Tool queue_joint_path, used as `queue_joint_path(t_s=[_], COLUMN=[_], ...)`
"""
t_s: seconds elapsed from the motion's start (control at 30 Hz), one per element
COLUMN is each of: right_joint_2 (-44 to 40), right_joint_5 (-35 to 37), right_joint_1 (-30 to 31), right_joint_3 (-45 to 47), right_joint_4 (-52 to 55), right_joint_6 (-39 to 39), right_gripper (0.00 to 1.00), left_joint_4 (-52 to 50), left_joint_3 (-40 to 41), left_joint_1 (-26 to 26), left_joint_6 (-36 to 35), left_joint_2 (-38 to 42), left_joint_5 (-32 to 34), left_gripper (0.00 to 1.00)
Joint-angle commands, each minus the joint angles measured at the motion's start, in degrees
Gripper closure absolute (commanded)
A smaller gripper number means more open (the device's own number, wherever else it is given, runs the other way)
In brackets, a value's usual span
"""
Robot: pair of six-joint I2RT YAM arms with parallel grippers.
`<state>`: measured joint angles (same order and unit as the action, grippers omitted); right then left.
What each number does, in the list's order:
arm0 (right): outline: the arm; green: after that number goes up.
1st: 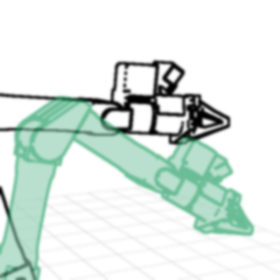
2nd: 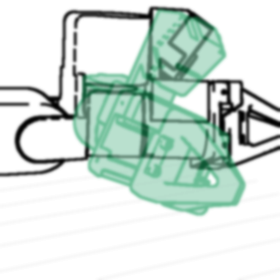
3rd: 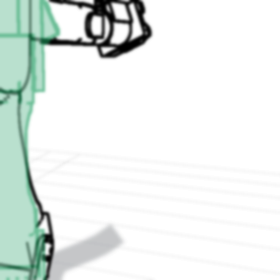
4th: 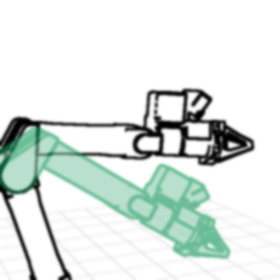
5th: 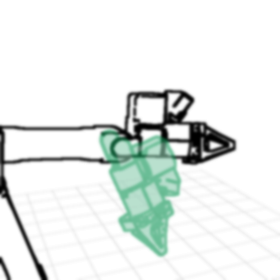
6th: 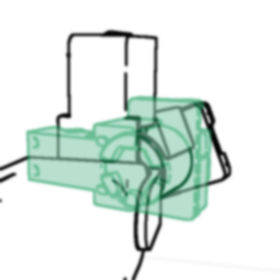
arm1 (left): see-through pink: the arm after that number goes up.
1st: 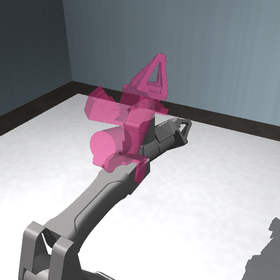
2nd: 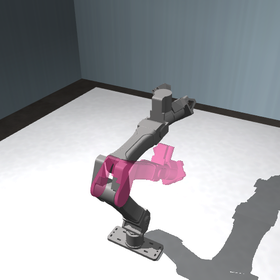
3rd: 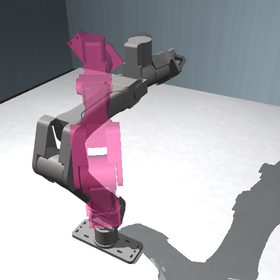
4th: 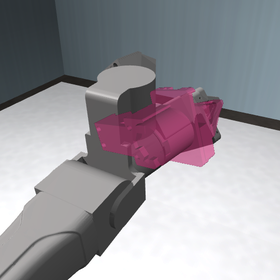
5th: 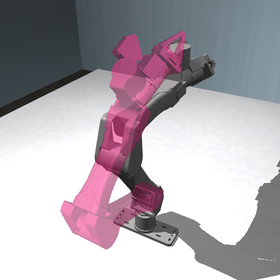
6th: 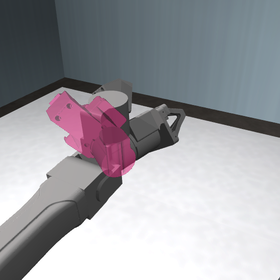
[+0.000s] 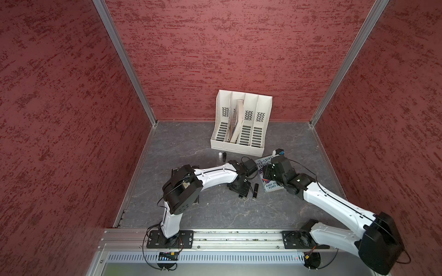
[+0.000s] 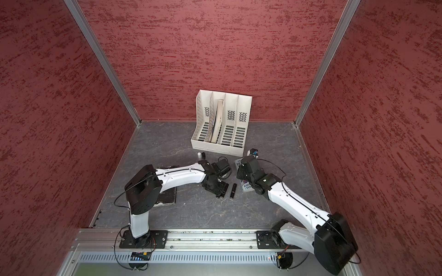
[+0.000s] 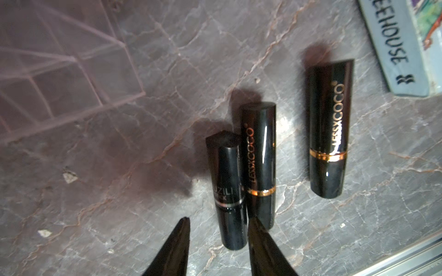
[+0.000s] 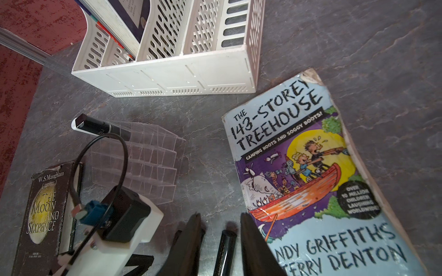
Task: Arrange the lipsticks in the organizer
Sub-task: Pick up the lipstick at the center of the board.
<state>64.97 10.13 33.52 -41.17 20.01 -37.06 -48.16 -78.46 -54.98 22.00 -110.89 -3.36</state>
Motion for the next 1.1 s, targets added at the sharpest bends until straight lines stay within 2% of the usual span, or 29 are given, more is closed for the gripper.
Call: queue_joint_path(t_s=[0.0,0.4,0.7,1.07], right_joint_2=[-1.5,-2.1,-2.5,-1.0], right_joint_5=[-0.6,-0.6,-0.8,-2.3], right_joint_1=[-0.6,-0.8,-0.9,-1.3], right_joint_3=[0.7,0.7,0.3,-2.7], right_joint_4=[0.3,1.2,1.8,3.3], right_joint_6=[0.1,0.2,0.2,1.6], right_gripper=[0.69,0.7,0.72,0.74], left_joint_4=[-0.5,-0.8,0.1,3.9], left_joint_3=[-1.5,-2.8,-1.1,3.0], left_joint_1=[-0.1,-0.2,0.4,2.8], left_joint_6=[-1.5,-2.7,-3.3,-3.0], left_joint_2=[-1.5,-3.9,-3.8,0.7], left_joint_5=[1.1,2.1,2.2,-0.3], left_gripper=[0.58,0.64,0.75,0.79])
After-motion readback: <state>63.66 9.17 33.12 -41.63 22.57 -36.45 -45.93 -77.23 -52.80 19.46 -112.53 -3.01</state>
